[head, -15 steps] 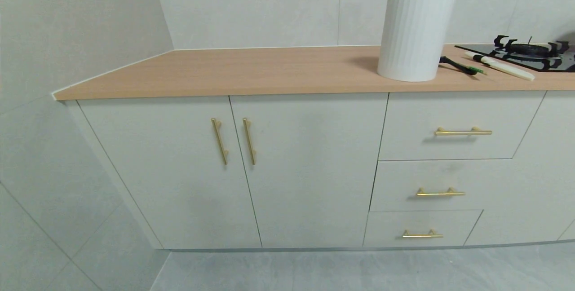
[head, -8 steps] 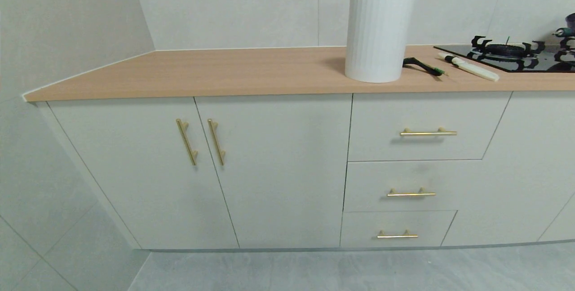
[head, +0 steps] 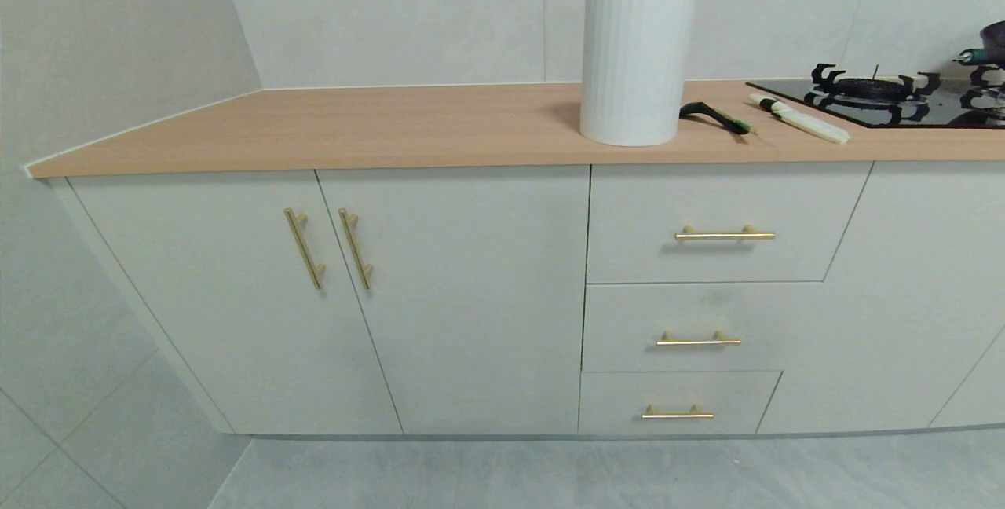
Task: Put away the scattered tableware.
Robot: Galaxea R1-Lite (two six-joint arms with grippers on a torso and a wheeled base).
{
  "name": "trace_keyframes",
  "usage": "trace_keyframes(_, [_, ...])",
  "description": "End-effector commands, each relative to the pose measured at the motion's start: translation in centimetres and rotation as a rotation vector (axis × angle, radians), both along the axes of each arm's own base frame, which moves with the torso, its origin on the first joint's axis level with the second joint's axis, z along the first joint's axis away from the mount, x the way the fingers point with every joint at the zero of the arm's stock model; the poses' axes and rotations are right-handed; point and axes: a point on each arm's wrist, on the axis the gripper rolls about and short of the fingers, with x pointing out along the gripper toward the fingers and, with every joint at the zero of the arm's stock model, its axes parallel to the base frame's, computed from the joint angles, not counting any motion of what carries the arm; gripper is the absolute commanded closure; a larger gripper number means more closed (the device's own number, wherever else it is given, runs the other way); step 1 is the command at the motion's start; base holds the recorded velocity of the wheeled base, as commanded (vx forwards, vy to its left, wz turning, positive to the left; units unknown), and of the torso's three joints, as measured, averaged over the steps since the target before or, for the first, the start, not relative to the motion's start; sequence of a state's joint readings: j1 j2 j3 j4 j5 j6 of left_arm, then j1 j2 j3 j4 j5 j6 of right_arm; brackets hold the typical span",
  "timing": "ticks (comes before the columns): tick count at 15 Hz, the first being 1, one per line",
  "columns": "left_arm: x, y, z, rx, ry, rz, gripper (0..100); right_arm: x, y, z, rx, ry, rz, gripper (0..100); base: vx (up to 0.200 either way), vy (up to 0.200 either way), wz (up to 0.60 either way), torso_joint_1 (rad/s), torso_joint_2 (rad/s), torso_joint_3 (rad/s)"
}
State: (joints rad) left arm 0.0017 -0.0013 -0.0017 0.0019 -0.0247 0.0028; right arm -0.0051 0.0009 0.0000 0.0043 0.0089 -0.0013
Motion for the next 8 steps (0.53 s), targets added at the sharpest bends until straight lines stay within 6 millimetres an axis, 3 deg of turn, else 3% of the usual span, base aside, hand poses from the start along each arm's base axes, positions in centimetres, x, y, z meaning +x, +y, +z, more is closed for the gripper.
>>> trace_keyframes(1, [0.01, 0.0, 0.0, 0.0, 0.001, 0.0, 0, 0.01, 0.0, 0.0, 0.0, 0.001, -0.001, 0, 0.0, 0.0, 0.0, 0.0, 0.0, 0.0])
trace_keyframes(2, [0.0, 0.0, 0.04, 0.0, 0.0, 0.0, 0, 0.01, 0.0, 0.0, 0.0, 0.001, -0.001, 0, 0.0, 0.0, 0.0, 0.0, 0.0, 0.0])
trace_keyframes(8, [0.0, 0.0, 0.04, 0.0, 0.0, 0.002, 0, 0.01, 0.0, 0.0, 0.001, 0.001, -0.001, 0, 0.2, 0.0, 0.0, 0.003, 0.0, 0.002])
